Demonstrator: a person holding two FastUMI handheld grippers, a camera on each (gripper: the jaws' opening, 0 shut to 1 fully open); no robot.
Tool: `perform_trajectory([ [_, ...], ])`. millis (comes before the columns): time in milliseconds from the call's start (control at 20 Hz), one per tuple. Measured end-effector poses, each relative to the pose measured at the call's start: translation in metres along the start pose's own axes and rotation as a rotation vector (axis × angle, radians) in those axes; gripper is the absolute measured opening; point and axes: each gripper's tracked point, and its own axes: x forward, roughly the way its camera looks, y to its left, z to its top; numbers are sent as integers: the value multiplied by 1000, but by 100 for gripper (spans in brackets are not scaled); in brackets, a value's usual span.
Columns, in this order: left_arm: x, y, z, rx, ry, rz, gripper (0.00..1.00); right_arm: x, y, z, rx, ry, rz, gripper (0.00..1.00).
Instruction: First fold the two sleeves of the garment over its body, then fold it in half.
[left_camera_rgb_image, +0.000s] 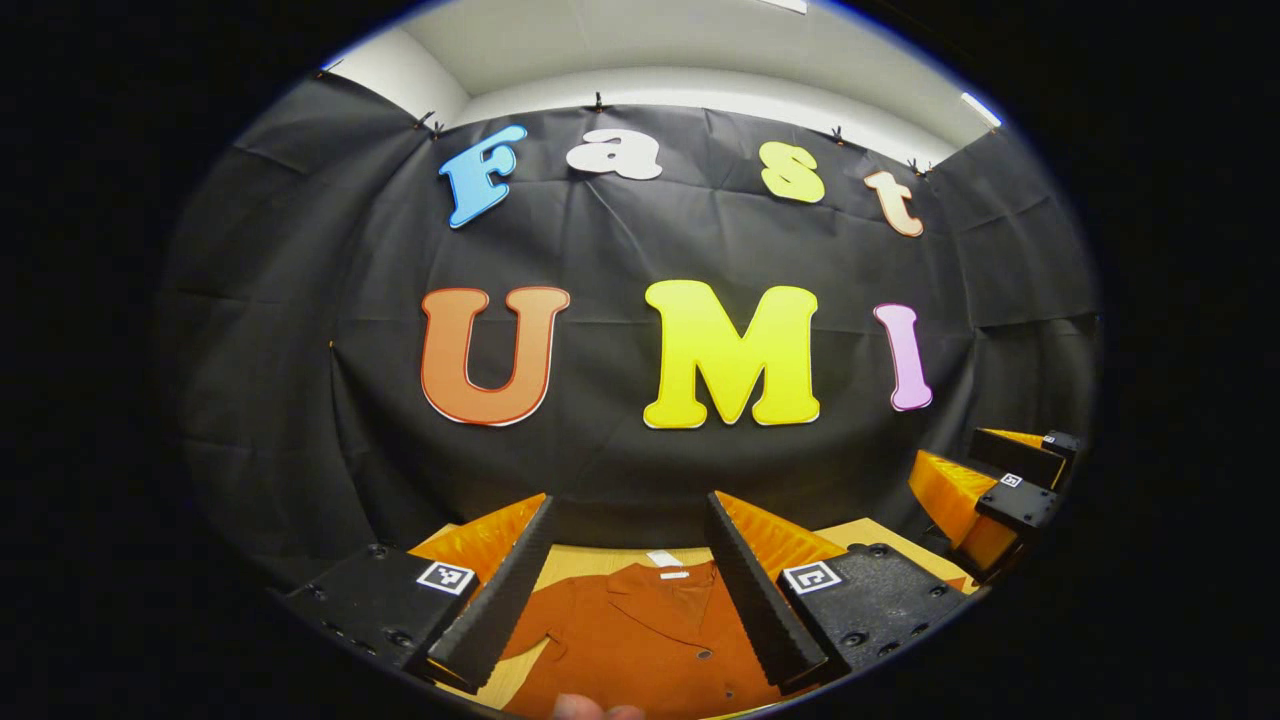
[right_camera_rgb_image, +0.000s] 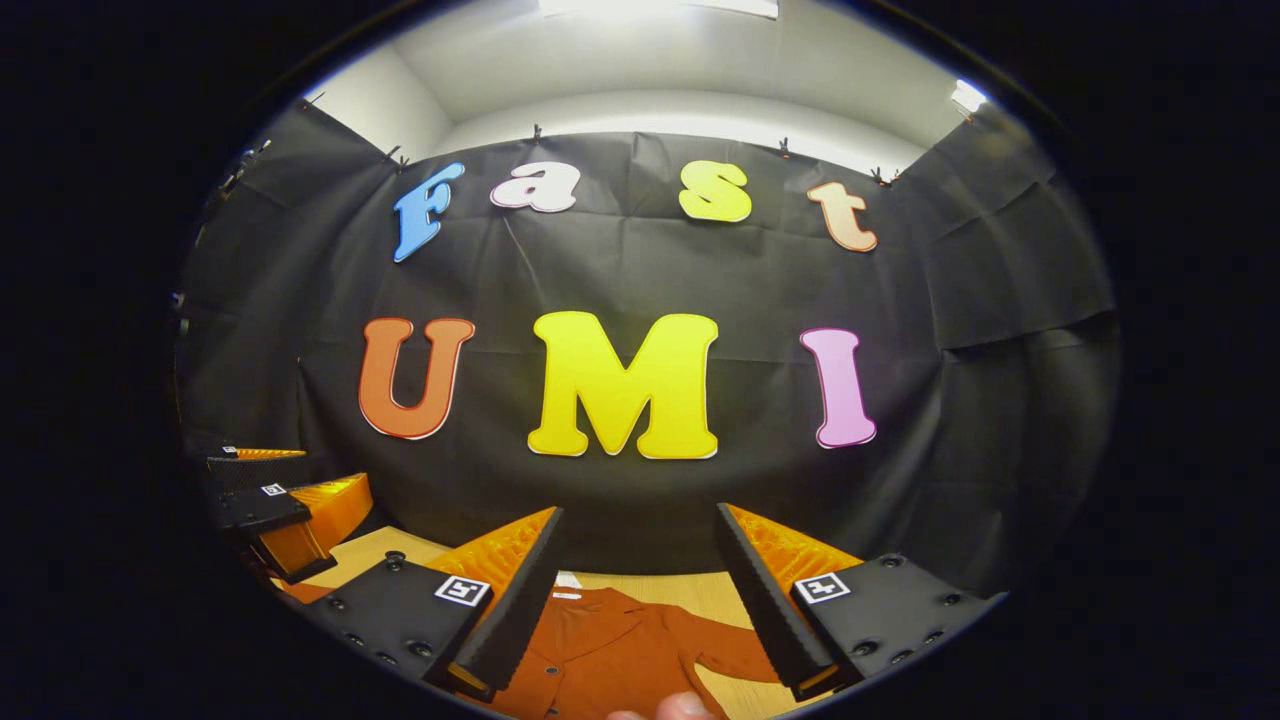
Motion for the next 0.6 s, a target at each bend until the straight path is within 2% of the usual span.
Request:
perform_trajectory([
  [600,-5,-13,-5,16,9,13,96,0,-28,-2,-3,21,-22,93],
])
